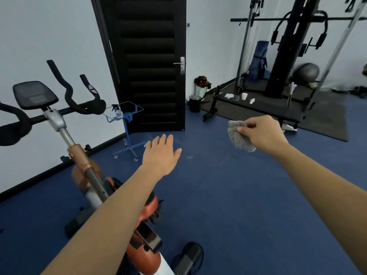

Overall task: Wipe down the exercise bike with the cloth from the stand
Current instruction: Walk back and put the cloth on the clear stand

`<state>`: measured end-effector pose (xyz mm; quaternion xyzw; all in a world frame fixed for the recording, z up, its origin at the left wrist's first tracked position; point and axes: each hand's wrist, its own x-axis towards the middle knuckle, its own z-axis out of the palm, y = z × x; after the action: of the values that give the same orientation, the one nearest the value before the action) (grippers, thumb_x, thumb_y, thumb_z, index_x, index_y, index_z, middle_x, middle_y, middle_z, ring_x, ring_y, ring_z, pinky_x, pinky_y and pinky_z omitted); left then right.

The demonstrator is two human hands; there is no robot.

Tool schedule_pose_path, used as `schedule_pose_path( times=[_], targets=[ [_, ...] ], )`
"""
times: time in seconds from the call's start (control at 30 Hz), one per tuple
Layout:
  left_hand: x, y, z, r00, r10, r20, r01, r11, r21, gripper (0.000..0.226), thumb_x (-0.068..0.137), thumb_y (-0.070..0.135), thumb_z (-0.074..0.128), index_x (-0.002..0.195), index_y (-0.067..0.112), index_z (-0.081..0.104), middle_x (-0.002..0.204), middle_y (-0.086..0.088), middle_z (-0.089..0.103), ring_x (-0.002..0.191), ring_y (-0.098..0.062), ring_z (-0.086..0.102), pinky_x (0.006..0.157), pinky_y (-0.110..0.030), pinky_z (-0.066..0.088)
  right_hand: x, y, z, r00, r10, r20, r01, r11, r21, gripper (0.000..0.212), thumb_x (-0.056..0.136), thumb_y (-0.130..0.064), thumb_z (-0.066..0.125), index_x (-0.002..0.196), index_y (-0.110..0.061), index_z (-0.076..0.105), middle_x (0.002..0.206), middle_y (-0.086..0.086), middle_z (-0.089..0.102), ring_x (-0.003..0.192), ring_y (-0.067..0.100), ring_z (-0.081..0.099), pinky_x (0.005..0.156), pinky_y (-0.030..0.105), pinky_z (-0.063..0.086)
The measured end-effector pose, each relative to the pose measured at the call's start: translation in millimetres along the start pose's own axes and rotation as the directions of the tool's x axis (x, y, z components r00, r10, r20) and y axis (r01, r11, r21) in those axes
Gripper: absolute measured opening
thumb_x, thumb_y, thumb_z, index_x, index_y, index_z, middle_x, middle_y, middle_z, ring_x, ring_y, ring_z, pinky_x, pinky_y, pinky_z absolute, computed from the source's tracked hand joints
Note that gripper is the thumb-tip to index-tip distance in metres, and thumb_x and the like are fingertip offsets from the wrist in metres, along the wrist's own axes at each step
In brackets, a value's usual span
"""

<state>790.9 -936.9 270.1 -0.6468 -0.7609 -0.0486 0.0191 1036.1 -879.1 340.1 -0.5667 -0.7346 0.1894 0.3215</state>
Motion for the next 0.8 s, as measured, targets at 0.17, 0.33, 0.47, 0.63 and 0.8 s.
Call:
schedule_pose_path(
  times=[0.17,0.33,0.47,0.63,0.8],
  targets=[
    [68,10,8,0.995,-0.073,-0.073,0.077,0.995,0.058,0.063,0.098,0.049,0.016,0.149,0.014,0.008,0.157,-0.009,-0.005,0.143,-0.026,-0.012,0.115,-0.046,-0.005,66,26,17,0.998,-0.038,0.051,0.036,0.999,0.029,0.017,0.086,-0.02,0.062,0.075,-0.009,0.067,0.069,0.006,0.062,0.059,0.012,0.052,0.047,0.021,0.037],
    [168,7,32,0.97,-0.214,-0.12,0.221,0.974,0.05,0.064,0.097,0.051,0.014,0.149,0.014,0.006,0.156,-0.01,-0.013,0.141,-0.029,-0.019,0.113,-0.047,-0.009,179,36,55,0.982,-0.131,0.135,0.128,0.991,0.032,0.027,0.087,-0.019,0.061,0.067,0.0,0.061,0.058,0.007,0.053,0.052,0.016,0.044,0.046,0.024,0.031],
    [257,-5,41,0.945,-0.297,-0.135,0.3,0.954,0.0,0.065,0.097,0.052,0.014,0.149,0.013,0.006,0.156,-0.011,-0.014,0.141,-0.03,-0.018,0.113,-0.048,-0.008,280,30,85,0.961,-0.213,0.179,0.206,0.977,0.058,0.039,0.087,-0.018,0.06,0.054,-0.007,0.042,0.053,0.006,0.041,0.049,0.016,0.034,0.045,0.026,0.025],
    [357,-27,35,0.913,-0.384,-0.139,0.387,0.922,-0.005,0.065,0.097,0.051,0.012,0.149,0.014,0.0,0.156,-0.011,-0.012,0.142,-0.029,-0.017,0.114,-0.048,-0.006,398,21,118,0.936,-0.288,0.201,0.279,0.958,0.073,0.036,0.085,-0.019,0.062,0.063,0.007,0.052,0.059,0.014,0.046,0.052,0.018,0.038,0.044,0.024,0.027],
    [434,-73,54,0.869,-0.465,-0.167,0.472,0.881,0.003,0.066,0.097,0.051,0.015,0.148,0.016,-0.005,0.157,-0.009,-0.005,0.143,-0.029,-0.011,0.114,-0.048,-0.004,515,19,188,0.907,-0.315,0.28,0.285,0.948,0.143,0.033,0.086,-0.019,0.062,0.069,0.009,0.058,0.058,0.012,0.048,0.05,0.015,0.039,0.045,0.022,0.03]
  ],
)
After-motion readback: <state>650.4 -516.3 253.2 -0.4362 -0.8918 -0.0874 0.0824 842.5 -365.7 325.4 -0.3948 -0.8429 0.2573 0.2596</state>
